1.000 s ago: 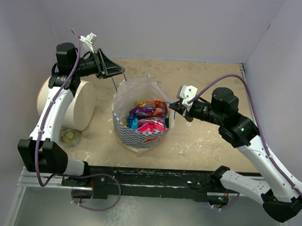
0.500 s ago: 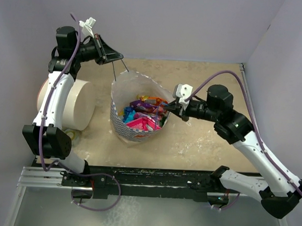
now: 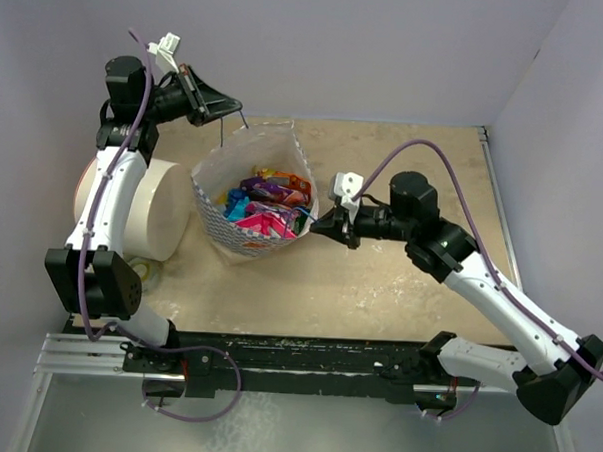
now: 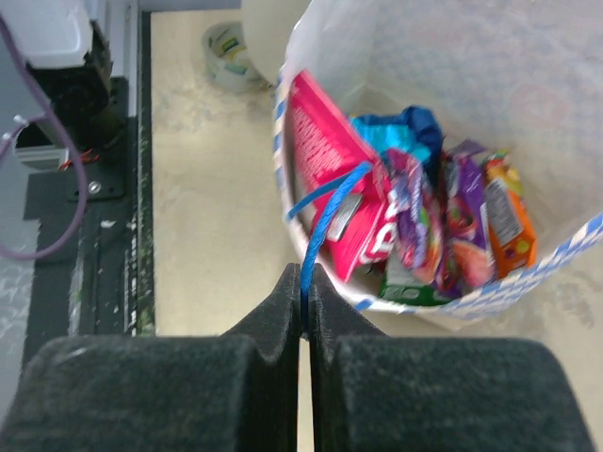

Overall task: Take the snacks out of the paper bag
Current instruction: Adjust the paper bag at the center of the board.

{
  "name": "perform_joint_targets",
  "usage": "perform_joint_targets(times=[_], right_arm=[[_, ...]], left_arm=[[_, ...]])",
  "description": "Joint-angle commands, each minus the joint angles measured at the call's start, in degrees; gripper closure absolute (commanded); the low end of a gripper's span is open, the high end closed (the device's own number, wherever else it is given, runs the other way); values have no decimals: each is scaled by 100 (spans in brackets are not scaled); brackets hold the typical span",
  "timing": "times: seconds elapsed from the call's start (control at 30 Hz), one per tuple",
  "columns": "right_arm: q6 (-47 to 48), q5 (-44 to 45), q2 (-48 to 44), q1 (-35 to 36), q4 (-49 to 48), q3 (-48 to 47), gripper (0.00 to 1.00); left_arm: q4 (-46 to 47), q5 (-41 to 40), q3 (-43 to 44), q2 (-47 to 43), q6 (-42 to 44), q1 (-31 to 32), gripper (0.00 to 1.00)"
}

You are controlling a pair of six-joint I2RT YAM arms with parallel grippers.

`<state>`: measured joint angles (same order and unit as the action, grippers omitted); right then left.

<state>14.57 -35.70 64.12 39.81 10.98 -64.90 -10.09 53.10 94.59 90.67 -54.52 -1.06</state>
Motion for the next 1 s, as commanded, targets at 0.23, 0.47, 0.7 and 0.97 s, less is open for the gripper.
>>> perform_joint_targets(times=[0.23, 0.47, 0.7, 0.97], right_arm=[[-432, -377, -1206, 59, 530, 1416, 98], [-474, -233, -1064, 56, 180, 1387, 99], [-477, -442, -115, 114, -440, 797, 99], [-378, -377, 9, 311, -284, 658, 97]], left_arm=[[2203, 352, -501, -887, -1128, 433, 100], [1607, -3, 359, -616, -633, 386, 100], [1444, 96, 1467, -34, -553, 67, 100], [1526, 359, 1168, -168, -693, 62, 100]])
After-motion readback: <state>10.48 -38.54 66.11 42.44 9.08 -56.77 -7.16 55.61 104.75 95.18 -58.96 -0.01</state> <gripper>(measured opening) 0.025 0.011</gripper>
